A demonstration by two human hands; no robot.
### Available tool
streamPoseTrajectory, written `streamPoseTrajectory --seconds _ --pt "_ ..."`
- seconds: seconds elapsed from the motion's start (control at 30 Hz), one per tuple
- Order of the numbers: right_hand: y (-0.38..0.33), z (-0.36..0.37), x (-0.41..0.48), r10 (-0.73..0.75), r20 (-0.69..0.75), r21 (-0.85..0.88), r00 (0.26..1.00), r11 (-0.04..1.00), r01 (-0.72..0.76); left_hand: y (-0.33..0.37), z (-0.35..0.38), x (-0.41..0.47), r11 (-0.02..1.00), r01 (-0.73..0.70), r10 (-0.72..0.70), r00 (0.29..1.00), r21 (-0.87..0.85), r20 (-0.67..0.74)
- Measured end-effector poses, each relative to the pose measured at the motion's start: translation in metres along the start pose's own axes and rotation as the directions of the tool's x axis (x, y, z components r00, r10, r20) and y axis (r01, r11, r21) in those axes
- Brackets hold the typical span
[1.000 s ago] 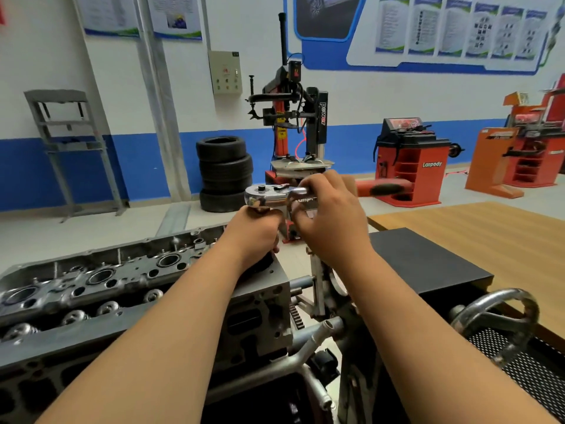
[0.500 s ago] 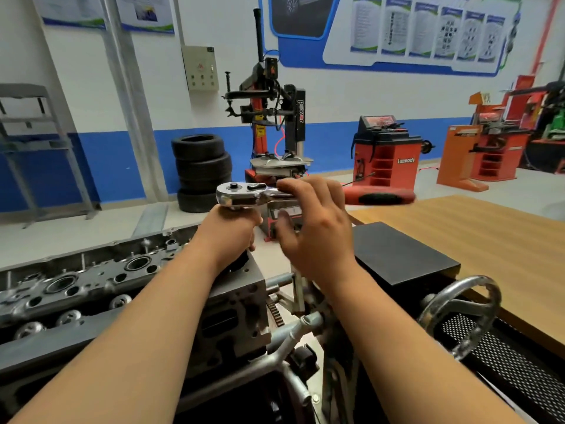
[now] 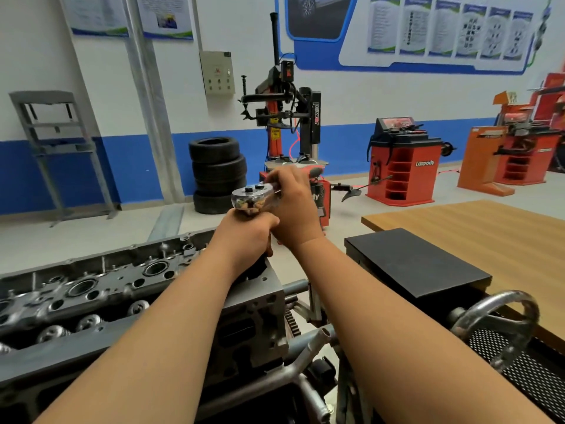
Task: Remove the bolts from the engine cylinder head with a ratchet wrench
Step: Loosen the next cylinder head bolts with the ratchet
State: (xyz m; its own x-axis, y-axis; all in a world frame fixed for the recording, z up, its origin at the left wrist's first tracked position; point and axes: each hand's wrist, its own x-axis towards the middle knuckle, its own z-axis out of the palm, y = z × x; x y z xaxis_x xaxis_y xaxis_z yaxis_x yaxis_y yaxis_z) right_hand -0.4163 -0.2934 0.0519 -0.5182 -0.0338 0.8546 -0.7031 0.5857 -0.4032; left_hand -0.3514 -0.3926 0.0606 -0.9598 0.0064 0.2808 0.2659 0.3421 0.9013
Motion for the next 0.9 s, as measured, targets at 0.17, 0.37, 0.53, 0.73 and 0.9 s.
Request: streamPoseTrajectory --seconds 0.17,0.37,0.53,0.73,0.9 --pt "-0.029 -0.059 -0.04 0.055 -0.059 -0.254 0.997 0.965 -0.068 0.002 -0.001 -0.004 1.0 0.023 -0.023 0.998 0.008 0.052" --pt "-0.088 -0.082 -0.108 -0.148 0.038 -0.638 0.988 0.757 0.139 0.005 0.001 -0.007 0.999 -0.04 0.04 0.999 0.026 -0.002" --pt "-0.049 -0.074 -0.079 -0.235 -0.159 -0.471 0.959 0.872 0.136 0.001 0.001 -0.005 0.997 0.001 -0.003 1.0 0.077 0.024" --pt "0.012 -0.024 -0.012 -0.141 -0.051 -0.092 0.989 0.986 0.136 -0.004 -0.007 0.001 0.998 -0.063 0.062 0.997 0.013 0.047" --pt "0.007 0.018 0.003 -0.068 -0.013 0.012 0.998 0.998 0.068 -0.004 -0.005 0.005 0.997 -0.077 0.077 0.997 -0.006 -0.006"
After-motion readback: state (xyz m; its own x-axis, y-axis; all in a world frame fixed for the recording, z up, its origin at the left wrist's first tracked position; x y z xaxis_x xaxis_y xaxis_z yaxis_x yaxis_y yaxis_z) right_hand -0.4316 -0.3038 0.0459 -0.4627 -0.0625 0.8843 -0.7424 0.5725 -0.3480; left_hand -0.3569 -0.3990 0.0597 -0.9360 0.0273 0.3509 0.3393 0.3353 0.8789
